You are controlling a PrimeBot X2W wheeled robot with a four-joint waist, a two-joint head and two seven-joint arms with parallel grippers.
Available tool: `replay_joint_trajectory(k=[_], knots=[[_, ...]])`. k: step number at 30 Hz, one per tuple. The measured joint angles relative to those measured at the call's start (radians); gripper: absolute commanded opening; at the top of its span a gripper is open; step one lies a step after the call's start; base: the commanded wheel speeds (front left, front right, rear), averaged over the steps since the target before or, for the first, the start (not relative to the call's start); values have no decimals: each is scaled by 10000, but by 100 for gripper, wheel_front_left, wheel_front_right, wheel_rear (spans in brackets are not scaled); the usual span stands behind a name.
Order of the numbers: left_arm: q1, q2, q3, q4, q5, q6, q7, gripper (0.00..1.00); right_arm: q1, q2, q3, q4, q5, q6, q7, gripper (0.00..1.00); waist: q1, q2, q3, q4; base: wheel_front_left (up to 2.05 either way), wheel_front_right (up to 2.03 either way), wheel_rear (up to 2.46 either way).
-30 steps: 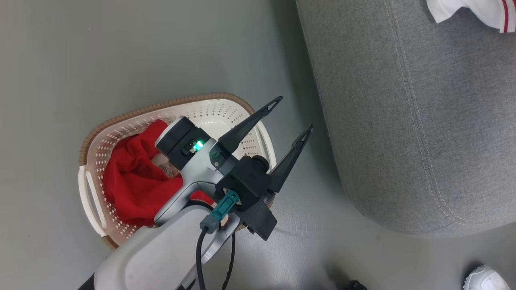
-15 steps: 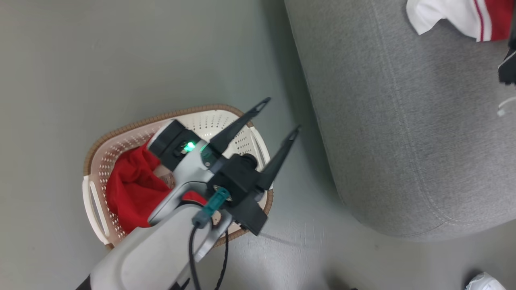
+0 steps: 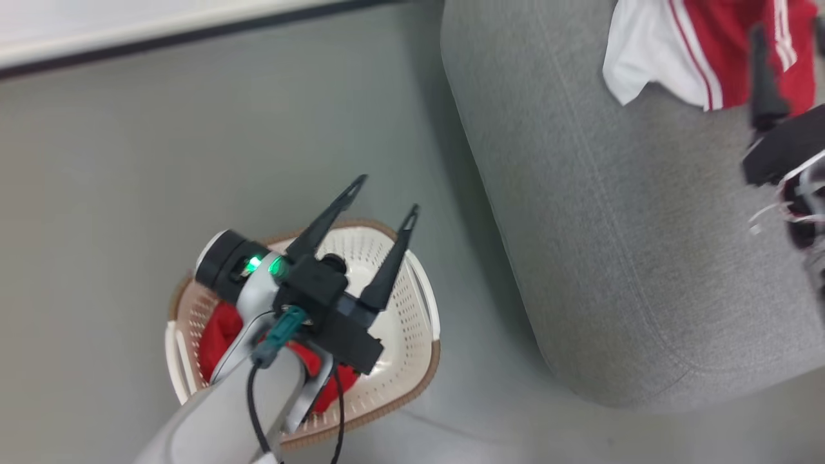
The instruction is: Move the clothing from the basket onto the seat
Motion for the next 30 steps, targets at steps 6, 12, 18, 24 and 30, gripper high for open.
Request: replay_joint_trajectory(k=[6,12,18,24,30], knots=[[645,61,723,291,-491,100,-148,100,788,686,75,-579,-15,27,-2,100,0,0,-827,207,0,0,0],[1709,374,1676,545,-980,267,-255,100,1600,1584,188,-1064,63,23,-23,100,-1,0,-1684,507,0,0,0],[2910,497,2451,711,-1202,309,-307,100,2846,2073,209,-1384,71,-104,-42,100,-1,0,-2562,810,0,0,0],[4311,522,3208,575,-1434,349,-309,100,4220,2266,257,-2059,54,-362,-42,100,-1,0,-3439,1095,0,0,0],[5441,456,4044,-27,-1379,359,-309,100,5726,2326,180,-3198,-12,-734,-42,100,0,1,-4194,1344,0,0,0]])
